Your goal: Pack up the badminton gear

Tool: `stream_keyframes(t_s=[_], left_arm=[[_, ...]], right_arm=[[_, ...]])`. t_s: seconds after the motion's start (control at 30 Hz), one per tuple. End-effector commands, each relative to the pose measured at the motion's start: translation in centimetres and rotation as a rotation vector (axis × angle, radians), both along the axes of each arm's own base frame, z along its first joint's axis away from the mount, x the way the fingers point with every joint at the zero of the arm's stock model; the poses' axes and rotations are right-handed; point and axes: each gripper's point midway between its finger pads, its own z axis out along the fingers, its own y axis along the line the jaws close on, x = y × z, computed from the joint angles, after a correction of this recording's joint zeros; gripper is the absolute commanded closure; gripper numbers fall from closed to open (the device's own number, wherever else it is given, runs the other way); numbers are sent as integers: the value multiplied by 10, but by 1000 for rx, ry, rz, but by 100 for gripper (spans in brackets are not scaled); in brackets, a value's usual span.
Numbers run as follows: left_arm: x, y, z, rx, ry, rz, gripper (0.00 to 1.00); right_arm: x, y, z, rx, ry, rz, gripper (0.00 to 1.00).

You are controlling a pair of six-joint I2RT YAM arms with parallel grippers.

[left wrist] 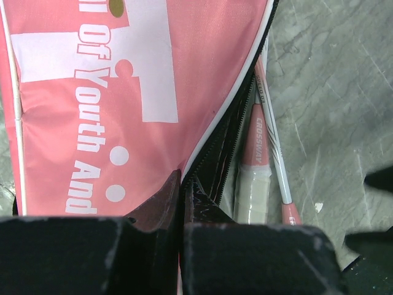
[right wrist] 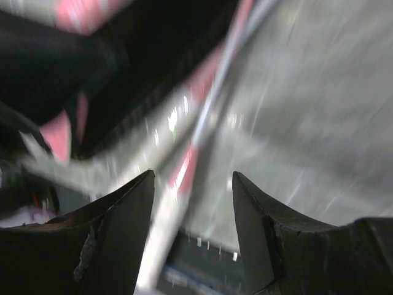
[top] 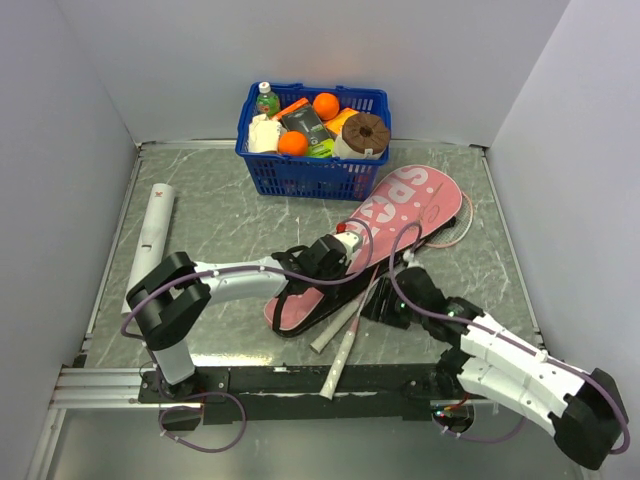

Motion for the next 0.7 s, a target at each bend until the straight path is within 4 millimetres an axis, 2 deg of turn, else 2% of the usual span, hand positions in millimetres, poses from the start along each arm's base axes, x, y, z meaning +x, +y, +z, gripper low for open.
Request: stream_keyframes(t_s=[0.0,0.2,0.5,0.67], left_arm=[[15,-20,37,-113,-47,5,97],[18,-20,39,-118,-47,7,98],[14,-16,34,-116,-33,8,99],[12,-14,33,-118,-27,11,99]], right_arm=[[-38,18,-13,102,132,17,39],[-53,32,-27,127,174,27,39],[-47,51,-37,167,171,-14,40],[-45,61,-42,179,183,-21,45]])
